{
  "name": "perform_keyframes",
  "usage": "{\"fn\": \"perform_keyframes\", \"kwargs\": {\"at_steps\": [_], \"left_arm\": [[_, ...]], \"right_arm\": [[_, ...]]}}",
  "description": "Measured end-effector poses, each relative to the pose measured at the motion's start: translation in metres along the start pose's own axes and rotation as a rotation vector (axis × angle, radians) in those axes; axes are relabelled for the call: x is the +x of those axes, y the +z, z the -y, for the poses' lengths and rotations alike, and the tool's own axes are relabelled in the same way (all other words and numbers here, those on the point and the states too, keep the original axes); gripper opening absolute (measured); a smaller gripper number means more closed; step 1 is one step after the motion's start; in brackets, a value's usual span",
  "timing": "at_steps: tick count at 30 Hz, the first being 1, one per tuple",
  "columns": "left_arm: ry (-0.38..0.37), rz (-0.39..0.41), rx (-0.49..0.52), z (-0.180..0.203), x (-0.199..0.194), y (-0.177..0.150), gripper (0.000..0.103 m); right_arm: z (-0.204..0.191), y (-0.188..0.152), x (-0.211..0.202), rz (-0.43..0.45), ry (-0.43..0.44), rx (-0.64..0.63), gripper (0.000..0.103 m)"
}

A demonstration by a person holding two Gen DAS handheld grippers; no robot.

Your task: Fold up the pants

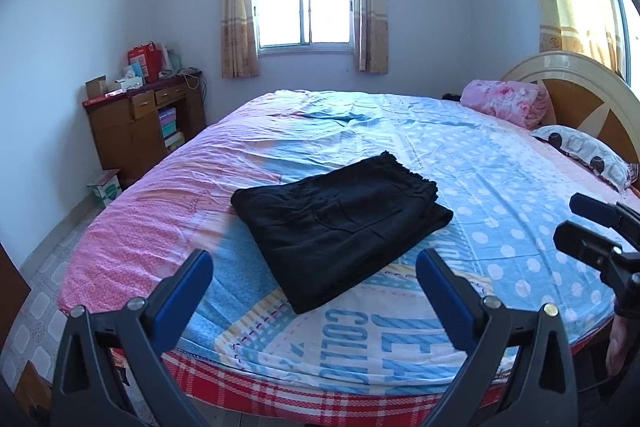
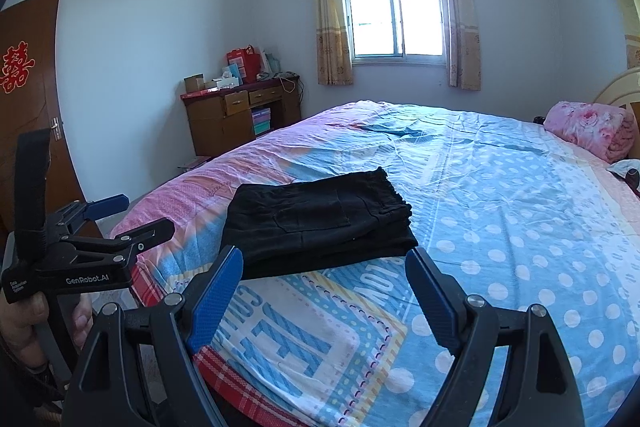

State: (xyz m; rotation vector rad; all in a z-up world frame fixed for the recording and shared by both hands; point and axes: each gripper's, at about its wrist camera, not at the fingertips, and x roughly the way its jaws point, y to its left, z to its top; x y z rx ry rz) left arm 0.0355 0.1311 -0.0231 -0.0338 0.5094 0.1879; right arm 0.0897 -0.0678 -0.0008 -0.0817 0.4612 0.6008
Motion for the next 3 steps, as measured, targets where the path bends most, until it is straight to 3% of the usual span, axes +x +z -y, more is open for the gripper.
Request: {"fn": "perform_keyframes", "kwargs": {"at_steps": [3], "left_arm": [[-0.019,-0.003,0.011,0.0024,0.0003,0.0002,0.103]], "right_arm": [[-0.0011,-0.0004,-0.0007,-0.001,0.001,-0.004,0.084]]}}
